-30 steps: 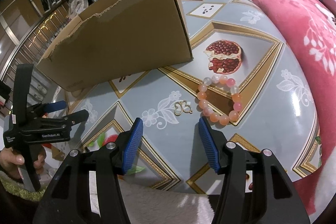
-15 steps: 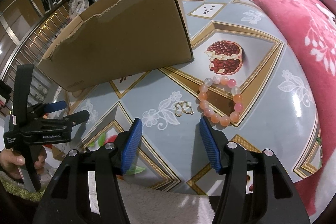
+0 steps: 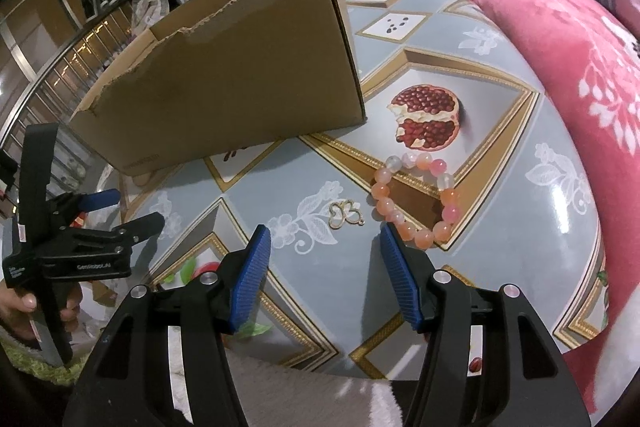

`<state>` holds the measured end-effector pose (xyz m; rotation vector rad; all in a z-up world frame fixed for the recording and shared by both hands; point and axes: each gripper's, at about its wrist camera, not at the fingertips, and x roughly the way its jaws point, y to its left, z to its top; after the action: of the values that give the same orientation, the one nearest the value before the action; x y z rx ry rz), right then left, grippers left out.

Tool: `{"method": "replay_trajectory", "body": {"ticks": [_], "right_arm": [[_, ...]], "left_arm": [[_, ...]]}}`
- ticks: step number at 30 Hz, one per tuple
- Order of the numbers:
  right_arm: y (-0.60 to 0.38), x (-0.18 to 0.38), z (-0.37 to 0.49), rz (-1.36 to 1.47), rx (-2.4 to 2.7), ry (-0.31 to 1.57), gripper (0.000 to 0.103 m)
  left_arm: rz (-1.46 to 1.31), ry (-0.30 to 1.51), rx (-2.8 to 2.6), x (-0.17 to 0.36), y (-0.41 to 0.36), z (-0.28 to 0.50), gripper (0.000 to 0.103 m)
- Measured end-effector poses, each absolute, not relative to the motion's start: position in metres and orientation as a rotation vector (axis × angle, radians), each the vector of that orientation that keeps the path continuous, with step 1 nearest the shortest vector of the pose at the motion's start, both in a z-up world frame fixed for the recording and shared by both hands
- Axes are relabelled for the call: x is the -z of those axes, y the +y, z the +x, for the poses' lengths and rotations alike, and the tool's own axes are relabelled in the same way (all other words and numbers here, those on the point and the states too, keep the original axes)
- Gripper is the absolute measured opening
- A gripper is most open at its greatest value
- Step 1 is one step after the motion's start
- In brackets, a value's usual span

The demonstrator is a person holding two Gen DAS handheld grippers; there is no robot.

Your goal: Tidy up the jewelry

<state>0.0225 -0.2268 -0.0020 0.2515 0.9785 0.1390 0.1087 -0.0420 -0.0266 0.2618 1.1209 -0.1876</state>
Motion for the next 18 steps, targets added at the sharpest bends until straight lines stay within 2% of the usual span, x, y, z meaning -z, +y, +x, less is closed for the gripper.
{"method": "replay_trajectory", "body": {"ticks": [2,7,10,18], "right_arm": [[-0.228,0.002,0.025,0.24,-0.136,0.971,0.052],[-0.227,0.004,0.034,0.212,-0.131,0.963,0.034],[-0.222,0.005,0.037,0.181,-0.136,0.963,0.026],[-0.212,0.006,0.043,0.154,-0.163,0.962,0.014]], "left_arm": [[0.26,1.116,0.196,0.026,-0.042,0.108,0.099],[0.247,1.11,0.219,0.028,-0.037,0.108,0.099],[0.228,1.109,0.236,0.029,-0.033,0.108,0.099],[0.216,1.094,0.291,0.03,-0.018,0.11,0.099]]}}
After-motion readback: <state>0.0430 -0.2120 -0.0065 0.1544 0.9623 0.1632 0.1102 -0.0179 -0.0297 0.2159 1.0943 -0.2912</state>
